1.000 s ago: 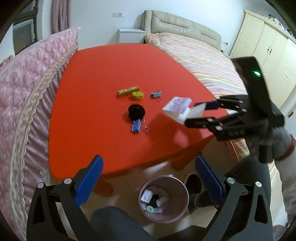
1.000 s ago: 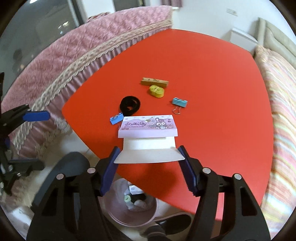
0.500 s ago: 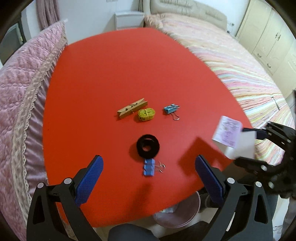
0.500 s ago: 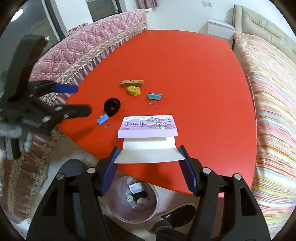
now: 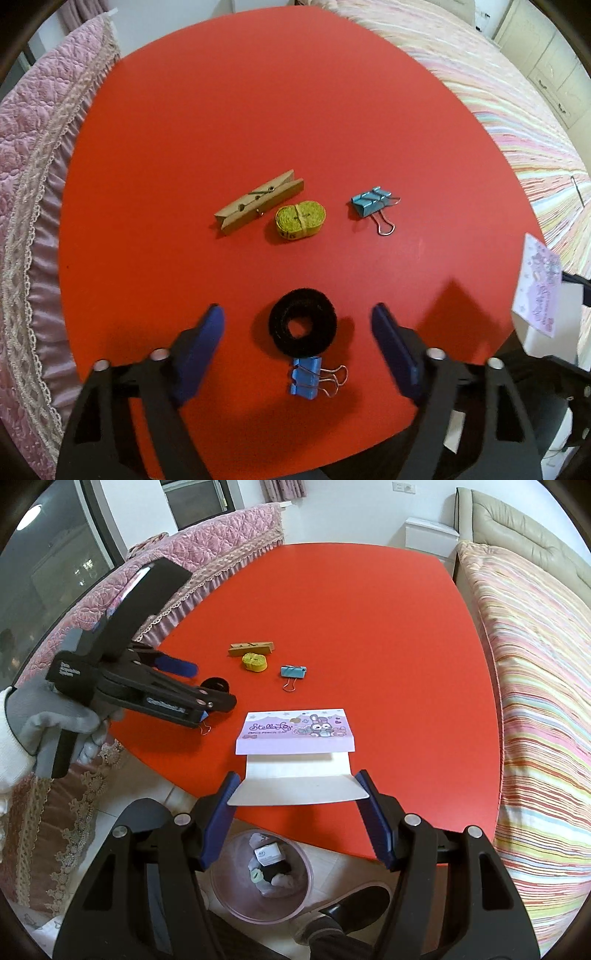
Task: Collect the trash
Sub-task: 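Carry the pink card toward the bin while the left gripper grasps the black hair tie, then drop the pink card and black hair tie into the pink bin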
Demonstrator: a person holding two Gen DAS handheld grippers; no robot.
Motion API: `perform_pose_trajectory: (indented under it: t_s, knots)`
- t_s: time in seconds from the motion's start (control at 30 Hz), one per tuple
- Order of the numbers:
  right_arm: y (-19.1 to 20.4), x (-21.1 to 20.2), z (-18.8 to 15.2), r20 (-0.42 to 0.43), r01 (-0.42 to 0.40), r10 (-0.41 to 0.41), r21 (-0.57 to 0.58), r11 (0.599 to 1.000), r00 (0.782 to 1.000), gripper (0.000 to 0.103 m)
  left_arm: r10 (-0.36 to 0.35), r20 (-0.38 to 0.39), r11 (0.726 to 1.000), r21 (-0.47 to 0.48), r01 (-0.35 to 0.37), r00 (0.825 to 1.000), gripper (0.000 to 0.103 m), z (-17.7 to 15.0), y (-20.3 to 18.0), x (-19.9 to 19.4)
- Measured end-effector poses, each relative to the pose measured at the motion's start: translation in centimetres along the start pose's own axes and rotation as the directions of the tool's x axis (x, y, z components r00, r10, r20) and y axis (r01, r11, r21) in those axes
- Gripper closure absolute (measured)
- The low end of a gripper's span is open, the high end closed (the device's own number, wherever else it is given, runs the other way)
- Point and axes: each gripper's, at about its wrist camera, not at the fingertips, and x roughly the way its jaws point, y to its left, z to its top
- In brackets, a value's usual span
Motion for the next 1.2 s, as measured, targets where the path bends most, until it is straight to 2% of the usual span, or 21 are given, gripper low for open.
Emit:
perform_pose_trajectory:
  t_s: [0.03,0.13,0.4,0.57,0.67,0.93,1.13,1.2]
  knots:
    - [0.0,0.0,0.0,0.002,-0.001,0.001,0.001,1.0,1.0,0.04,0.0,-0.001,1.0,-0.002,0.0,1.0,0.049,0.1,0.1,0.2]
    - [0.0,0.0,0.0,0.006,-0.003,0.003,0.001,1.0,1.0,0.04,0.003,0.003,1.0,-0.01,-0.003,1.0,0.074,0.0,0.4,0.3]
    - [0.6,0.1,-0.1,0.016,-0.004,0.004,-0.003,1.0,1.0,0.04,0.012,0.103,1.0,-0.021,-0.01,0.995,0.075,-1.0,1.0,-1.8]
    - [1.4,-0.4,-0.1,0.034,-0.002,0.002,-0.005,1.0,0.999,0.04,0.035,0.197,0.999,-0.009,-0.034,0.98,0.075,-2.1,0.4,-5.0]
    - [2.1,-1.2,-0.4,0.052,0.005,-0.005,-0.016,1.0,0.999,0.04,0.033,0.262,0.999,0.003,-0.035,0.965,0.074,-3.3,-0.9,-7.3]
    - [3.9,-3.9,-1.9,0.103,0.024,-0.018,-0.053,0.998,0.994,0.04,0.009,0.377,0.999,0.03,-0.022,0.926,0.074,-8.9,-3.0,-11.4]
    - [5.2,-5.1,-4.1,0.112,0.024,-0.016,-0.074,0.997,0.994,0.04,-0.027,0.411,0.999,0.032,0.015,0.911,0.074,-12.7,-3.4,-11.9]
    - [5.7,-5.3,-5.0,0.108,0.025,-0.016,-0.082,0.996,0.994,0.04,-0.054,0.413,0.999,0.02,0.051,0.909,0.074,-14.2,-3.5,-11.9]
